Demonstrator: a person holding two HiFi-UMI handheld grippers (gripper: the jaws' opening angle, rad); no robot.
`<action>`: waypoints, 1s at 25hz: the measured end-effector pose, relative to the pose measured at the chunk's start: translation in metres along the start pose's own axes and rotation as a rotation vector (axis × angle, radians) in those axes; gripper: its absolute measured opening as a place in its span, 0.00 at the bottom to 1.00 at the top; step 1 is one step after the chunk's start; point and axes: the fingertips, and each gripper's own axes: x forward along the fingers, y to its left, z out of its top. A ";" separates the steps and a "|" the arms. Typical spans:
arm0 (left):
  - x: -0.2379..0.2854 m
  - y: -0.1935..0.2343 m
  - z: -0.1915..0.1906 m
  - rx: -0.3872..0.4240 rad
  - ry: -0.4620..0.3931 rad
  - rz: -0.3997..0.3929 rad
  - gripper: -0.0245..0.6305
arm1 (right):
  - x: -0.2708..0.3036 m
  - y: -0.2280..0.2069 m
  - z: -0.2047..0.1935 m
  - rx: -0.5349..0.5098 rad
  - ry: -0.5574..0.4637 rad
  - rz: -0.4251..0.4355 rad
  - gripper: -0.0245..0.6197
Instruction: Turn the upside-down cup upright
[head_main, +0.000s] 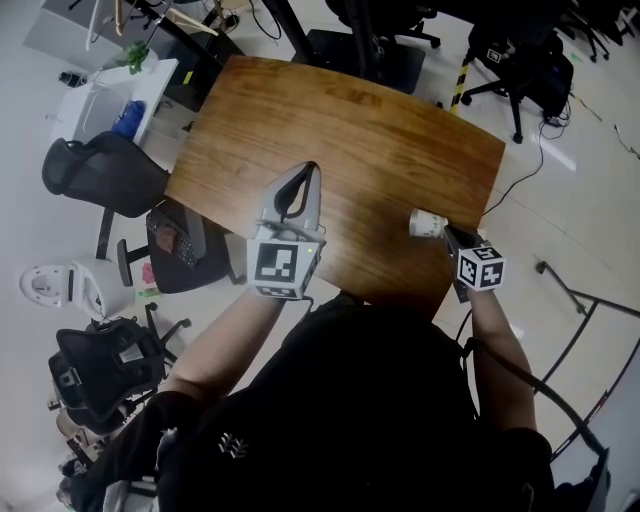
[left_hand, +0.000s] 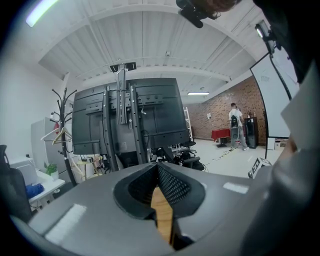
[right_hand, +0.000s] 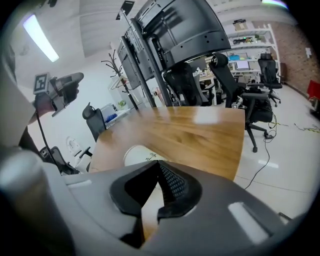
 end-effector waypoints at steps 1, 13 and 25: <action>0.000 0.000 0.000 0.001 0.000 0.000 0.04 | 0.000 -0.001 0.001 0.024 -0.012 -0.003 0.04; -0.007 0.006 0.000 0.015 0.004 0.013 0.04 | 0.024 -0.004 0.004 0.198 0.021 0.035 0.18; -0.008 0.006 -0.003 -0.003 0.002 0.015 0.04 | 0.011 0.021 0.015 -0.056 0.038 0.041 0.10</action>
